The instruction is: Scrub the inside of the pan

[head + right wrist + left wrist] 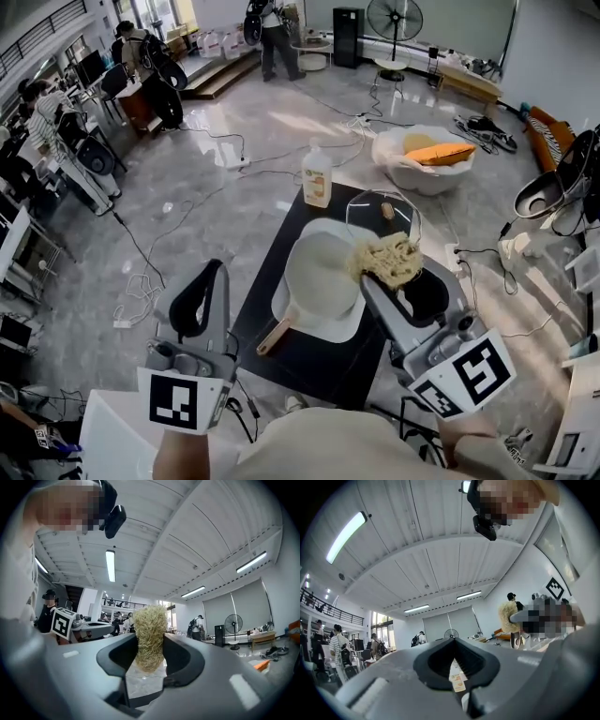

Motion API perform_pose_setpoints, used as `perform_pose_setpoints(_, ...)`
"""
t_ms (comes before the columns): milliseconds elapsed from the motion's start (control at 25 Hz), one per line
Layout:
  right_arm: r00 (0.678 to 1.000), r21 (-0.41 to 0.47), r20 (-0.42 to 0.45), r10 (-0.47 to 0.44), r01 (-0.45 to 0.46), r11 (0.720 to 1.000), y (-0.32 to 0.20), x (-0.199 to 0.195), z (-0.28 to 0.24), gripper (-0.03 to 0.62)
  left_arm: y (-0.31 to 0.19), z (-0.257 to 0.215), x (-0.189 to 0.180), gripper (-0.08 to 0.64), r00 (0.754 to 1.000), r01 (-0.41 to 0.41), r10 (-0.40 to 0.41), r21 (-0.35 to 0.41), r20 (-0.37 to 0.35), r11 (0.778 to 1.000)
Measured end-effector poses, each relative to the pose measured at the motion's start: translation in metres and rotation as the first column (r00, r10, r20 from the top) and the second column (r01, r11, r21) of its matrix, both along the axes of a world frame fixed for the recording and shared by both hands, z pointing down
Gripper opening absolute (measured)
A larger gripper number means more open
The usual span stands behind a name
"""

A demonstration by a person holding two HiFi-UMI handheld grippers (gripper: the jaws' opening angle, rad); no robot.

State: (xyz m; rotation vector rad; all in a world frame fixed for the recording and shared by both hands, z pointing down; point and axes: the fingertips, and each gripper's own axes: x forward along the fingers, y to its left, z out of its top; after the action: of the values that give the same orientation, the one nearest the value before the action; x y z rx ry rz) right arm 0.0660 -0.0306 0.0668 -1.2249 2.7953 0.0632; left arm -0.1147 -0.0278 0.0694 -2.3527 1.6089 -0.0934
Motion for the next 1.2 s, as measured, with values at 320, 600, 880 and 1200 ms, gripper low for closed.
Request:
perform_pose_setpoints(320,0.988,0.061,-0.12,0.098,-0.091,0.994,-0.002,0.011,0.028,0.169,-0.001,0.038,0.003,0.003,0.999,0.039,-0.038,-0.061,0.012,0.997)
perform_pose_setpoints(600,0.98,0.022,-0.185,0.074,-0.071,0.997,0.001,0.001,0.063,0.167,0.002,0.079,0.008,0.003,0.999,0.037,-0.033,-0.129,0.033,0.991)
perform_pose_setpoints(880,0.979,-0.043,-0.195,0.063,-0.073,0.996,-0.002,0.004,0.092,0.167,0.0,0.096,0.005,0.003,0.998,0.057,-0.052,-0.155,0.036,0.986)
perform_pose_setpoints(1200,0.981,-0.07,-0.185,0.06,-0.074,0.995,-0.003,0.009,0.101,0.167,0.004,0.109,0.008,0.003,0.998,0.057,-0.053,-0.204,0.022,0.977)
